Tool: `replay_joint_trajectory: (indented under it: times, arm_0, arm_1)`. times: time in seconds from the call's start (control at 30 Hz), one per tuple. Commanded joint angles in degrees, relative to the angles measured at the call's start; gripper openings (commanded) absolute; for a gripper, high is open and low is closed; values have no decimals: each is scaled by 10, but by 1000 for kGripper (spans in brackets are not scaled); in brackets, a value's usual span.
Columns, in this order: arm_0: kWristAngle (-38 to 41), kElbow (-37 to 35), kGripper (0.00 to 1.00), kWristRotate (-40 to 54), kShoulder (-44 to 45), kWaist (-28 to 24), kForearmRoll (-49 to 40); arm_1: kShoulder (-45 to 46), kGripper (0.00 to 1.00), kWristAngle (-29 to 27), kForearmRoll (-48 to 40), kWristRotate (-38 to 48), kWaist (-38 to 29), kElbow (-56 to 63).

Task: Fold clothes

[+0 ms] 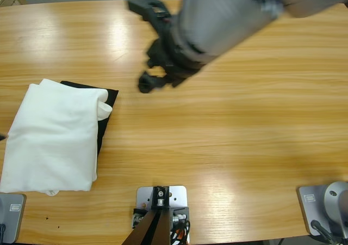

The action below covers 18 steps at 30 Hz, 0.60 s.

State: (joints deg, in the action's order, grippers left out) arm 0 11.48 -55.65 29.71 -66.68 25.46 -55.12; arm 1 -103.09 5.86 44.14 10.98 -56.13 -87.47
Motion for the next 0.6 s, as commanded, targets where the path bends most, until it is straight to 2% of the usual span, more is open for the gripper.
replay_joint_trajectory:
  times: [0.03, 0.2, 0.3, 0.33, 0.37, 0.4, 0.6]
  arm_0:
    - [-95, -27, 605, 155, -125, 62, -45]
    - [-91, -7, 609, 253, -125, 95, -18]
    - [-42, -10, 613, 279, -133, 104, -8]
    - [-24, -15, 598, 279, -134, 106, -7]
    - [-20, -18, 519, 279, -132, 110, -6]
    - [-19, -22, 485, 279, -125, 111, -6]
    - [-8, -29, 491, 264, -115, 111, -1]
  arm_1:
    - [109, 1000, -44, 23, 22, 2, 124]
    - [151, 1000, -40, -19, 52, 2, 209]
    - [153, 1000, -32, -49, 61, 2, 242]
    - [149, 1000, -27, -58, 62, 2, 249]
    - [144, 1000, -24, -62, 62, 2, 251]
    - [139, 1000, -20, -66, 62, 2, 254]
    - [119, 1000, 1, -107, 67, 2, 268]
